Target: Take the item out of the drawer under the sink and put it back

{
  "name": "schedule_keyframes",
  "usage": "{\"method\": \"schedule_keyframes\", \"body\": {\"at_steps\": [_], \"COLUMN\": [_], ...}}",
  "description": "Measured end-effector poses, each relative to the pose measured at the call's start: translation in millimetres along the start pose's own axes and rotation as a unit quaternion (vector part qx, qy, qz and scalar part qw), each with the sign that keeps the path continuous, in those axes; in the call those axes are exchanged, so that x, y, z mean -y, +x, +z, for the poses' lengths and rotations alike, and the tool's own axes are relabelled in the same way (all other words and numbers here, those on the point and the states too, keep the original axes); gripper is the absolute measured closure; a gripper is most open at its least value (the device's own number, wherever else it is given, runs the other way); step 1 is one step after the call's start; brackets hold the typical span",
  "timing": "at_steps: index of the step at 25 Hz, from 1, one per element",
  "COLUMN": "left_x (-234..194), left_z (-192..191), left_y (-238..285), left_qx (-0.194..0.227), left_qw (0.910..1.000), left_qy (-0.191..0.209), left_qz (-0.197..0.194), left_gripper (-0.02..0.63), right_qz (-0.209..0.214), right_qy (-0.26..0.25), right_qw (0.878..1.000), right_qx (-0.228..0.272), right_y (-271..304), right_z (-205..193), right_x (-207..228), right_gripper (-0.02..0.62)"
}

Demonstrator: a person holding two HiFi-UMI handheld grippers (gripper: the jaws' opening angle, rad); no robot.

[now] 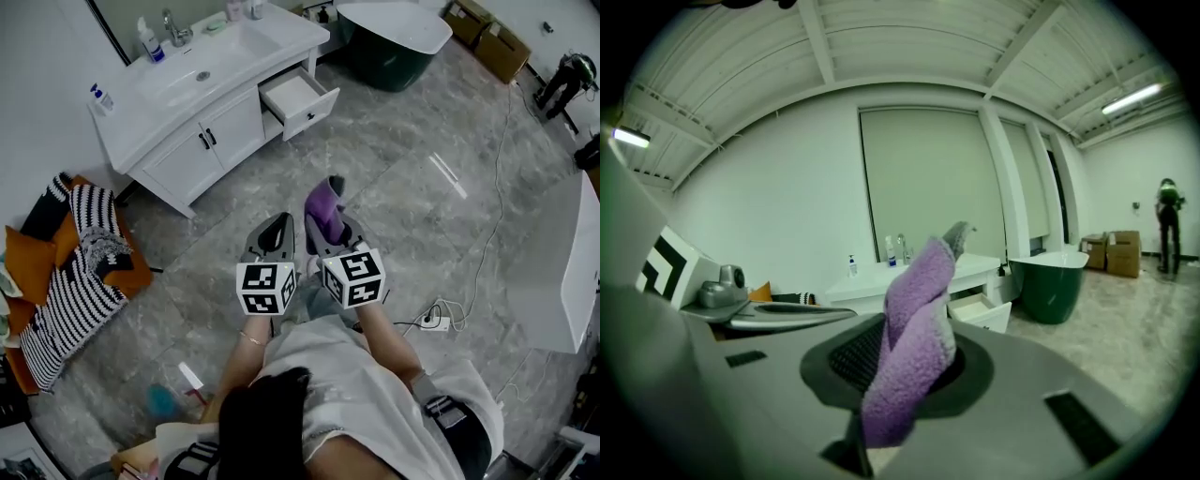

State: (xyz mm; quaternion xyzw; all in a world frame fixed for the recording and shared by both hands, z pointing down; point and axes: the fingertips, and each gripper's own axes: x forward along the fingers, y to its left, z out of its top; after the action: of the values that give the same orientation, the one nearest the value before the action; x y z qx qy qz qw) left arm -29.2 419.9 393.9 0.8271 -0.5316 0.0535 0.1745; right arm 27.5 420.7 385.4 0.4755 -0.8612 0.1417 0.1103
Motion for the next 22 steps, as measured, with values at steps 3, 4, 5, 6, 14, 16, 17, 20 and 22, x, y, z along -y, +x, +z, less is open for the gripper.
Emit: {"method": "schedule_keyframes", "body": {"at_steps": [3,4,5,6,14,16,17,20,22], "left_x": [-5.4,-8.2,-10.9,-13.1,-22.1,-19.1,-17.8,-15.4,-15.8], "left_z": [8.1,9.5,11.3,13.9,34.3,35.2,35.7,36.4,36.5], "left_y": [24.2,31.4,38.7,46.3,105.1,118.2,124.5,142.7,153.6], "left_qx": [0.003,0.001,-0.002,-0.004,-0.009,-0.012,-0.013,-0.019,-0.021], "left_qw": [0.9999,0.9999,0.9999,0.9999,0.9996,0.9995,0.9995,0.9993,0.9990], "left_qy": [-0.015,-0.015,-0.012,-0.009,-0.018,-0.019,-0.019,-0.024,-0.032], "left_qz": [-0.001,0.002,0.004,0.005,0.021,0.022,0.022,0.021,0.022], "left_gripper": [0.597,0.595,0.595,0.595,0.597,0.597,0.595,0.597,0.597], "right_qz": [0.000,0.001,0.002,0.003,0.016,0.019,0.020,0.020,0.024], "right_qy": [0.003,0.006,0.011,0.017,0.013,0.011,0.010,0.012,0.010], "right_qw": [1.000,1.000,1.000,1.000,1.000,1.000,1.000,0.999,0.999], "right_qx": [-0.003,-0.005,-0.007,-0.009,-0.014,-0.018,-0.019,-0.023,-0.026], "right_y": [17.0,22.4,27.8,33.3,72.9,78.7,81.6,90.7,97.3], "right_z": [4.9,5.0,5.4,6.7,28.7,32.0,33.2,35.6,35.9], "right_x": [19.7,25.2,30.9,37.2,80.4,91.0,96.5,110.7,116.0], "right_gripper": [0.511,0.511,0.511,0.511,0.511,0.511,0.511,0.511,0.511]}}
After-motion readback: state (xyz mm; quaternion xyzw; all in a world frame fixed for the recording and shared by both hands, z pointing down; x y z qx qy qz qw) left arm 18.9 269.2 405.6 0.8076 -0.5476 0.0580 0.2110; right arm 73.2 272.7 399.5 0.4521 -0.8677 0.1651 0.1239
